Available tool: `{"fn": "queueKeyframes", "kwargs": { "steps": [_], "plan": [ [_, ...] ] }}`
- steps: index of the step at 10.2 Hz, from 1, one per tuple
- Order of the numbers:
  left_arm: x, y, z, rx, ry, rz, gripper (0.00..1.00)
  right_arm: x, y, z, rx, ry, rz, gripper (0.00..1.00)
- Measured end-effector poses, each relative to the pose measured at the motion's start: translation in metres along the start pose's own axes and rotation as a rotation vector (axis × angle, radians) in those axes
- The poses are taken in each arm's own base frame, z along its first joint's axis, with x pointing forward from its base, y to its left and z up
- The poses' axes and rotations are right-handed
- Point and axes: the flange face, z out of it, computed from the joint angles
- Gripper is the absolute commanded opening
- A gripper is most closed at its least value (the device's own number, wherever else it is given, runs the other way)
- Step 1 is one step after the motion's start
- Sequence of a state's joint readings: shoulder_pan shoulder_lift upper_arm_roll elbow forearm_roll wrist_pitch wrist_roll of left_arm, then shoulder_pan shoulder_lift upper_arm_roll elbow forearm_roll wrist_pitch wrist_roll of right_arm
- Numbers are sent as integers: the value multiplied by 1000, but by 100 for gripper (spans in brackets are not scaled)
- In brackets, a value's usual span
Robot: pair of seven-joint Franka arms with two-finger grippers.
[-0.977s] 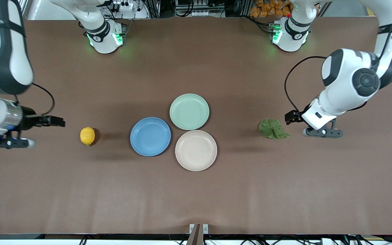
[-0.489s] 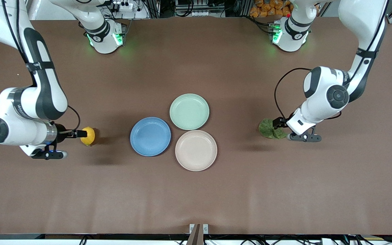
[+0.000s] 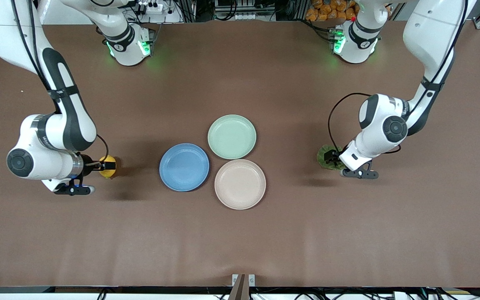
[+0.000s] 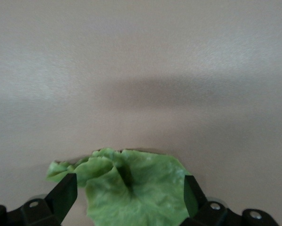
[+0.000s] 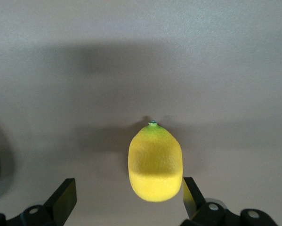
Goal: Place lemon and lettuce in plates
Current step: 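Grasp the lemon with the right gripper while the left gripper grasps the lettuce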
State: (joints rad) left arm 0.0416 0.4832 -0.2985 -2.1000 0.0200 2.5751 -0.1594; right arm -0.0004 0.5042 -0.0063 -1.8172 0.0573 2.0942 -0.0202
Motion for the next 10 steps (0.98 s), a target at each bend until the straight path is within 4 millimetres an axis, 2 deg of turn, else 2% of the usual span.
{"fn": "queueKeyframes", "kwargs": {
  "steps": [1,3,4,6,8,10],
  "plan": [
    [-1,-1,11,-5,-4,-3,63,-2,1,10,-1,13,-5,100],
    [-2,-2,19,-8,-10,-4,11,-6,6,24,-3,23,-28,100],
    [-1,-2,18,4,-4,14,0,-7,6,27,-3,19,-34,100],
    [-1,1,17,47,6,54,0,-10,12,37,-2,5,-48,100],
    [-2,7,17,81,14,61,0,-9,35,49,24,-3,-68,100],
    [0,13,14,90,23,52,0,-8,39,59,39,-5,-68,100]
  ]
}}
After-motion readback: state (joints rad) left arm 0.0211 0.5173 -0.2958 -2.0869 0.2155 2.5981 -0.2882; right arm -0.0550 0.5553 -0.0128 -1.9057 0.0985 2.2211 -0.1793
